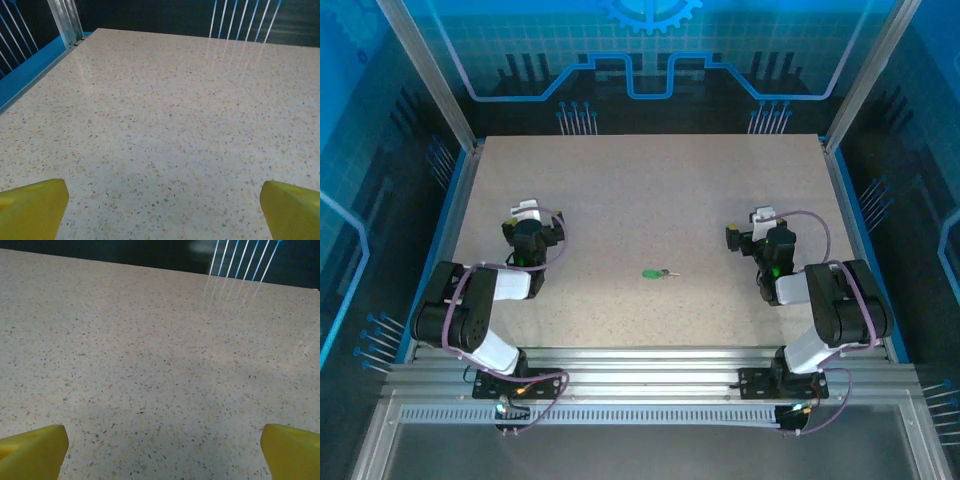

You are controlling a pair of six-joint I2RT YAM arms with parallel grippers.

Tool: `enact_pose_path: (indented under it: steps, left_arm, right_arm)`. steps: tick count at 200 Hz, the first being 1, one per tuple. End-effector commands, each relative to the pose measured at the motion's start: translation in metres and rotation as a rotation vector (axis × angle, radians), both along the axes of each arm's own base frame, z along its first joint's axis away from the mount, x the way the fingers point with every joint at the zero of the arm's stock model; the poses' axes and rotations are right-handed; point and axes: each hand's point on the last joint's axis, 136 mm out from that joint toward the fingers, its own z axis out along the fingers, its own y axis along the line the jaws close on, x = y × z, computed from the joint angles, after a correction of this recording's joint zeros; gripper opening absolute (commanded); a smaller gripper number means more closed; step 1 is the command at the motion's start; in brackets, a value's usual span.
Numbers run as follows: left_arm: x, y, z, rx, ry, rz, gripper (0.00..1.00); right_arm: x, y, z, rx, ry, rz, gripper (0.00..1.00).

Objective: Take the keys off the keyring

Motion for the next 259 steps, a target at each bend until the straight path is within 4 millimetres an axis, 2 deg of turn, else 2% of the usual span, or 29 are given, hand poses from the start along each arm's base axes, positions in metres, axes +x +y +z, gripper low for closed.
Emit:
enact_pose_path:
  steps: [1, 161, 183, 212, 242, 250, 259]
  left_arm:
    - [0.002, -0.006, 0.005, 0.002, 0.02, -0.071, 0.99]
    - [0.003, -0.006, 0.006, 0.001, 0.019, -0.076, 0.99]
    - [0.006, -0.017, 0.013, -0.002, 0.061, -0.141, 0.99]
    - [0.006, -0.006, 0.034, 0.005, 0.068, -0.073, 0.99]
    - [0.006, 0.002, 0.082, -0.039, -0.009, -0.011, 0.99]
    - [0.006, 0.004, 0.098, -0.097, -0.022, 0.001, 0.99]
    - [0.001, 0.007, 0.107, -0.173, 0.007, 0.031, 0.99]
  right_arm:
    - [0.006, 0.001, 0.014, 0.0, -0.016, -0.026, 1.0]
    - [0.006, 0.0, 0.016, -0.005, -0.017, -0.034, 1.0]
    - [0.003, -0.004, 0.035, -0.035, -0.011, -0.081, 1.0]
    - [0.0, -0.008, 0.066, -0.022, -0.031, -0.113, 1.0]
    - [-0.007, -0.003, 0.114, 0.157, -0.087, -0.094, 1.0]
    - [-0.012, -0.001, 0.125, 0.288, -0.061, -0.084, 1.0]
    - [-0.017, 0.002, 0.133, 0.428, 0.004, -0.043, 1.0]
